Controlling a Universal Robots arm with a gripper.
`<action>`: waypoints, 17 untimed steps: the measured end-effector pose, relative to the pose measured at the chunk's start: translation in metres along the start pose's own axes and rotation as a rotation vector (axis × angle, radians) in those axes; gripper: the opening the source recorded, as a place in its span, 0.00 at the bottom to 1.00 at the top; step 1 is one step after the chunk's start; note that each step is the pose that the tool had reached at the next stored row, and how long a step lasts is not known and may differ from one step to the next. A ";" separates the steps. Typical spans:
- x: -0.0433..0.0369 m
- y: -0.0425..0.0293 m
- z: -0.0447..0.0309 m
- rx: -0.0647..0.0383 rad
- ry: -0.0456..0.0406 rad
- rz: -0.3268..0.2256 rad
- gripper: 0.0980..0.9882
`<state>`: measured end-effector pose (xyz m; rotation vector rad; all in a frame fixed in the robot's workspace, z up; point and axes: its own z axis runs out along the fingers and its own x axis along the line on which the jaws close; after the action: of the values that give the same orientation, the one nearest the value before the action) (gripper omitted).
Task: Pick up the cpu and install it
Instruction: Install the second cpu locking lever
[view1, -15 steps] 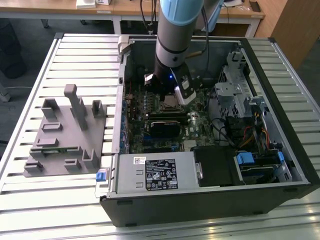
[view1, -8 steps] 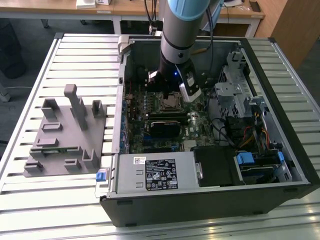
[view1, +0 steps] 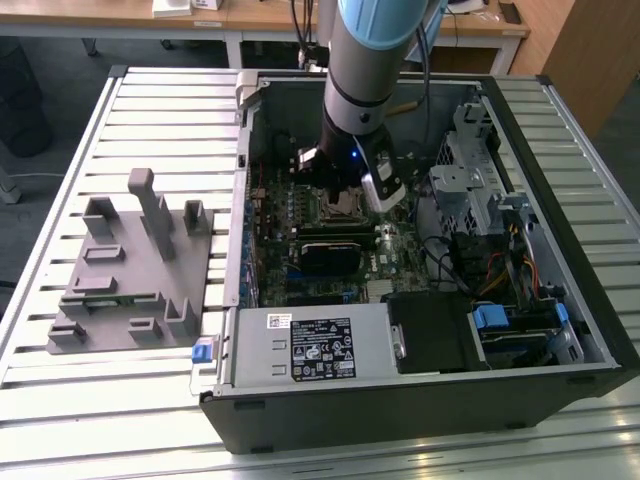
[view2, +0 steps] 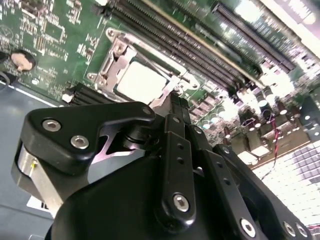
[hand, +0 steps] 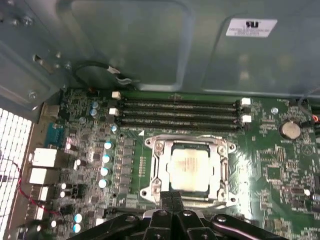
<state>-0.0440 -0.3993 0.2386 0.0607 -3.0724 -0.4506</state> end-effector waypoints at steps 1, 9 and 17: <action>0.0001 -0.0019 -0.0003 0.000 -0.0004 0.001 0.01; 0.0003 -0.0102 0.0002 0.000 -0.0024 0.008 0.01; 0.0065 -0.0115 0.0053 0.000 -0.0022 0.008 0.01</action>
<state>-0.0503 -0.4091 0.2304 0.0486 -3.0737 -0.4511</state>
